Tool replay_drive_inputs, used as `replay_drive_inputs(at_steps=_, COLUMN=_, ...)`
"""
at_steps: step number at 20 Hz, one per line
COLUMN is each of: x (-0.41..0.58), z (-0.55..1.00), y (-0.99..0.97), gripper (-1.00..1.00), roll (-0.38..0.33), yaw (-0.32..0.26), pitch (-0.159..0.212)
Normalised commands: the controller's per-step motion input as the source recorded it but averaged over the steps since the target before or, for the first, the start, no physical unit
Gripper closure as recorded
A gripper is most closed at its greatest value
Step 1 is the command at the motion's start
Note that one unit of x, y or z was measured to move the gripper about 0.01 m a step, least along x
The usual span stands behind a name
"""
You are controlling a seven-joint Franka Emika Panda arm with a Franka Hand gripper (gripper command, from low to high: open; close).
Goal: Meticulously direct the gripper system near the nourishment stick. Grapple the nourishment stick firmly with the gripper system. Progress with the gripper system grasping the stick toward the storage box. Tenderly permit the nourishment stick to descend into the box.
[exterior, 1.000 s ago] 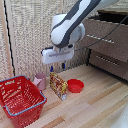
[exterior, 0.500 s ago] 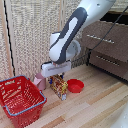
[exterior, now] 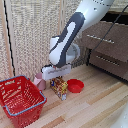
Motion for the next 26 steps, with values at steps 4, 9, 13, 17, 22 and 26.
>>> replay_drive_inputs(at_steps=4, x=0.191, z=0.38, y=0.04, gripper=1.00, roll=0.050, yaw=0.001, pitch=0.071)
replay_drive_inputs(at_steps=9, x=0.284, z=0.86, y=0.00, gripper=1.00, roll=0.085, yaw=0.049, pitch=0.082)
replay_drive_inputs(at_steps=13, x=0.455, z=1.00, y=-0.02, gripper=1.00, roll=0.039, yaw=0.077, pitch=0.025)
replay_drive_inputs(at_steps=17, x=0.466, z=1.00, y=0.00, gripper=1.00, roll=0.007, yaw=0.012, pitch=0.000)
replay_drive_inputs(at_steps=22, x=0.455, z=1.00, y=0.15, gripper=1.00, roll=0.000, yaw=0.000, pitch=0.000)
replay_drive_inputs(at_steps=26, x=0.220, z=0.99, y=0.52, gripper=1.00, roll=0.000, yaw=-0.009, pitch=0.022)
